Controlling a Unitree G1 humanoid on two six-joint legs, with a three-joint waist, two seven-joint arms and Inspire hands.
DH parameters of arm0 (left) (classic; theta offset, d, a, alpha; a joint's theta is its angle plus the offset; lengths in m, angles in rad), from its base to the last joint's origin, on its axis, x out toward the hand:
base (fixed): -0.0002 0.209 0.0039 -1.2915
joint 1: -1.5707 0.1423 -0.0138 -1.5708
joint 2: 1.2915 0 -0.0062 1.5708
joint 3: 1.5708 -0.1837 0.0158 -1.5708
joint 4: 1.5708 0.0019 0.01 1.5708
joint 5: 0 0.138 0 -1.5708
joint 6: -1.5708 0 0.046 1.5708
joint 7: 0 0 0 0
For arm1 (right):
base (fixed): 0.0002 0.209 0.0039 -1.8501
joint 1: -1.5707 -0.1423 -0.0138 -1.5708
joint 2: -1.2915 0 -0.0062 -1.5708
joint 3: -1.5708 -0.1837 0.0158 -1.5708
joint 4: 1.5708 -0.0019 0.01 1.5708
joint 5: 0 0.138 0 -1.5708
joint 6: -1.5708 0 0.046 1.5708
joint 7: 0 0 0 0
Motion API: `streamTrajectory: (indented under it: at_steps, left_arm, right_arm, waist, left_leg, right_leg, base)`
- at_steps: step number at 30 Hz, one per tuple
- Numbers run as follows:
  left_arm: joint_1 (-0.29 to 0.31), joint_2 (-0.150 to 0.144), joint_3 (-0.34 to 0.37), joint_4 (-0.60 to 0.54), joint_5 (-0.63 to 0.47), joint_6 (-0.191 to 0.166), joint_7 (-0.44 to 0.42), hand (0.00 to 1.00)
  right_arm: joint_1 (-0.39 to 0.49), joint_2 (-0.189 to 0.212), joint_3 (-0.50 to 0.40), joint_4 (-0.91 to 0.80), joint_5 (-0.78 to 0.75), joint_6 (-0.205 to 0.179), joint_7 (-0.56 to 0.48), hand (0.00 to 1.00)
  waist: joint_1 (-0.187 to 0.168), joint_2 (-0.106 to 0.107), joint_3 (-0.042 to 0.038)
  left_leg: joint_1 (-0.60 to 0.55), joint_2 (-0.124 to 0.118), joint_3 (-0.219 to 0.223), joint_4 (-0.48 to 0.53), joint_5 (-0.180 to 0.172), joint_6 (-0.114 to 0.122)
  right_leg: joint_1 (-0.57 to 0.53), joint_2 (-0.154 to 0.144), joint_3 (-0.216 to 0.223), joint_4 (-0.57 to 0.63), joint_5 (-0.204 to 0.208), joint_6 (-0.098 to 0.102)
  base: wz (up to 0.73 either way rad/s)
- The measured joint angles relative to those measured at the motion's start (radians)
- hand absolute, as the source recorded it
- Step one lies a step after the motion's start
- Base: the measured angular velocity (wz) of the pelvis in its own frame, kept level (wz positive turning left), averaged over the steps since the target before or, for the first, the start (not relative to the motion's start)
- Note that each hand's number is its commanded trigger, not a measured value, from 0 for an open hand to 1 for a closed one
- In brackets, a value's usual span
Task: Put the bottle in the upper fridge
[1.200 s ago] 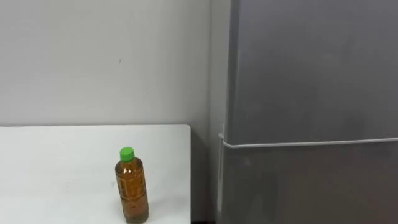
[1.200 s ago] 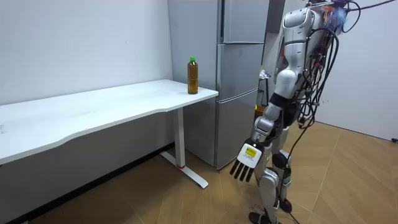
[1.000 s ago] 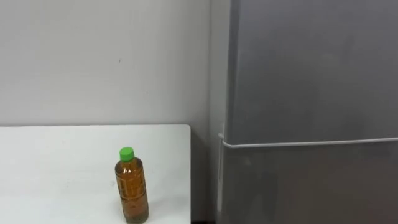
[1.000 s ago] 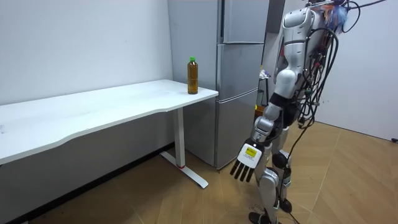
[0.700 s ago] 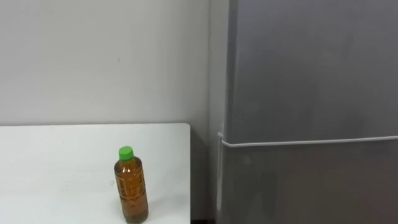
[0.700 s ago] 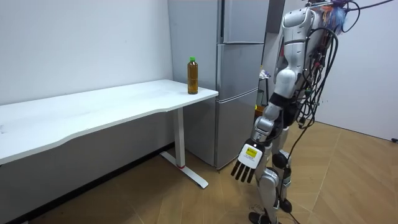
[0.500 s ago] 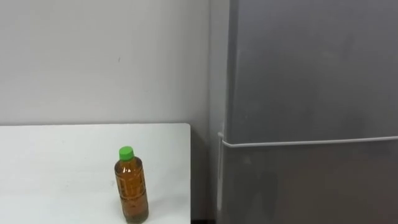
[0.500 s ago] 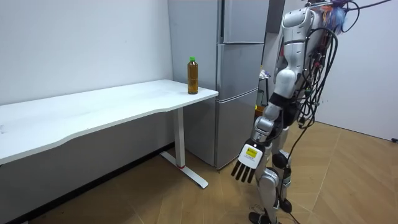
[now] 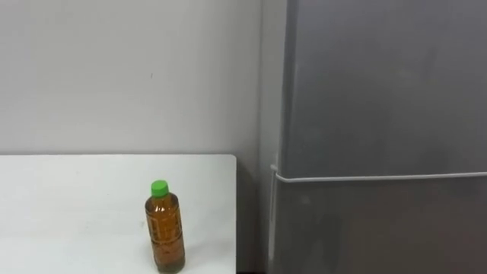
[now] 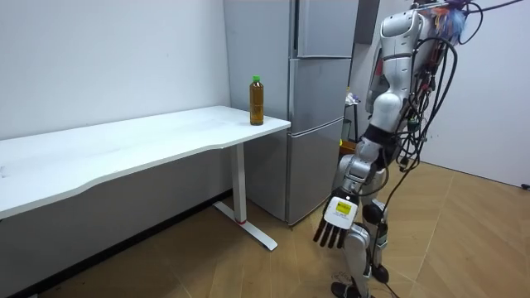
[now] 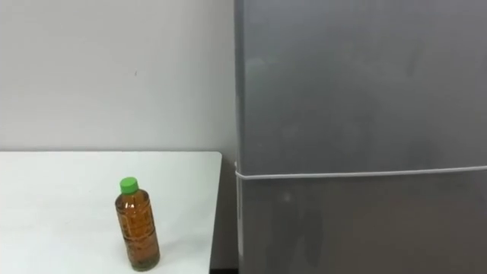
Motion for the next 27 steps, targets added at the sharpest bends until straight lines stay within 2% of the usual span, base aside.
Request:
streamTrajectory:
  at_steps: [2, 4, 8, 9, 15, 16, 20, 21, 22, 24, 27]
  left_arm:
    - [-0.006, 0.000, 0.037, -0.032, -0.004, 0.000, 0.018, 0.00]
    - [-0.015, 0.003, 0.080, -0.082, -0.031, -0.008, 0.048, 0.00]
    - [-0.022, 0.004, 0.095, -0.163, -0.051, -0.031, 0.086, 0.00]
    - [-0.020, 0.005, 0.100, -0.200, -0.084, -0.036, 0.096, 0.00]
    - [-0.022, 0.008, 0.137, -0.393, -0.223, -0.055, 0.153, 0.00]
    - [-0.026, 0.012, 0.138, -0.417, -0.243, -0.070, 0.173, 0.00]
    - [-0.040, 0.027, 0.159, -0.445, -0.244, -0.088, 0.214, 0.00]
    - [-0.040, 0.028, 0.167, -0.480, -0.244, -0.087, 0.238, 0.00]
    - [-0.040, 0.027, 0.174, -0.502, -0.244, -0.087, 0.249, 0.00]
    - [-0.040, 0.030, 0.207, -0.626, -0.234, -0.089, 0.275, 0.00]
    - [-0.058, 0.051, 0.215, -0.712, -0.228, -0.116, 0.281, 0.00]
  right_arm:
    - [0.002, 0.000, -0.011, -0.008, 0.002, -0.002, 0.003, 0.00]
    - [0.003, -0.003, -0.022, -0.008, 0.002, -0.001, 0.006, 0.00]
    - [0.007, -0.014, -0.031, -0.014, -0.003, -0.005, 0.010, 0.00]
    - [0.013, -0.017, -0.036, -0.015, -0.003, -0.010, 0.015, 0.00]
    - [0.029, -0.022, -0.073, -0.039, -0.008, -0.011, 0.016, 0.00]
    - [0.034, -0.023, -0.081, -0.048, -0.012, -0.013, 0.014, 0.00]
    - [0.039, -0.022, -0.088, -0.047, -0.035, -0.013, 0.009, 0.00]
    - [0.045, -0.021, -0.091, -0.047, -0.042, -0.013, 0.009, 0.00]
    - [0.050, -0.020, -0.097, -0.048, -0.047, -0.013, 0.009, 0.00]
    - [0.061, -0.015, -0.116, -0.053, -0.055, -0.015, 0.010, 0.00]
    - [0.062, -0.016, -0.120, -0.057, -0.082, -0.027, 0.010, 0.00]
  waist:
    - [0.000, 0.012, -0.0058]
    - [0.003, 0.017, -0.0051]
    - [0.005, 0.034, -0.0019]
    - [0.006, 0.038, -0.0010]
    - [0.021, 0.038, -0.0012]
    - [0.024, 0.039, -0.0013]
    - [0.024, 0.039, -0.0019]
    - [0.025, 0.043, -0.0069]
    - [0.026, 0.041, -0.0071]
    - [0.031, 0.037, -0.0058]
    - [0.032, 0.042, -0.0067]
  left_leg:
    - [-0.007, -0.001, -0.005, 0.004, 0.000, 0.001]
    - [-0.005, -0.002, -0.006, 0.004, 0.000, 0.001]
    - [-0.003, -0.004, -0.005, 0.000, 0.000, 0.001]
    - [-0.002, -0.004, -0.004, -0.001, 0.000, 0.001]
    - [-0.005, -0.003, -0.008, -0.002, 0.000, 0.001]
    - [-0.004, -0.003, -0.008, -0.003, 0.000, 0.001]
    - [0.000, -0.003, -0.007, -0.001, 0.000, 0.001]
    - [0.005, -0.003, -0.007, -0.002, 0.000, 0.001]
    - [0.007, -0.003, -0.007, -0.003, 0.000, 0.001]
    - [0.013, -0.002, -0.007, -0.007, 0.000, 0.001]
    - [0.013, -0.003, -0.002, -0.008, 0.000, 0.001]
  right_leg:
    - [0.000, -0.001, -0.003, 0.001, 0.000, 0.000]
    - [0.002, -0.001, -0.002, 0.004, 0.000, 0.000]
    - [0.002, -0.003, 0.001, 0.005, 0.000, 0.000]
    - [0.001, -0.002, 0.003, 0.005, 0.000, 0.000]
    - [0.000, -0.001, 0.004, 0.005, 0.000, 0.001]
    - [0.000, -0.002, 0.004, 0.006, -0.001, 0.001]
    - [-0.002, -0.002, 0.002, 0.015, -0.001, 0.002]
    - [0.000, -0.002, 0.002, 0.015, -0.001, 0.002]
    - [0.001, -0.002, 0.002, 0.015, -0.001, 0.002]
    - [0.001, -0.001, 0.005, 0.017, -0.001, 0.002]
    - [0.000, -0.003, 0.006, 0.018, -0.001, 0.002]
  base:
    - [0.04]
    - [0.00]
    - [0.00]
    - [0.00]
    - [0.01]
    - [0.00]
    - [0.00]
    - [0.00]
    - [0.00]
    - [0.00]
    - [-0.05]
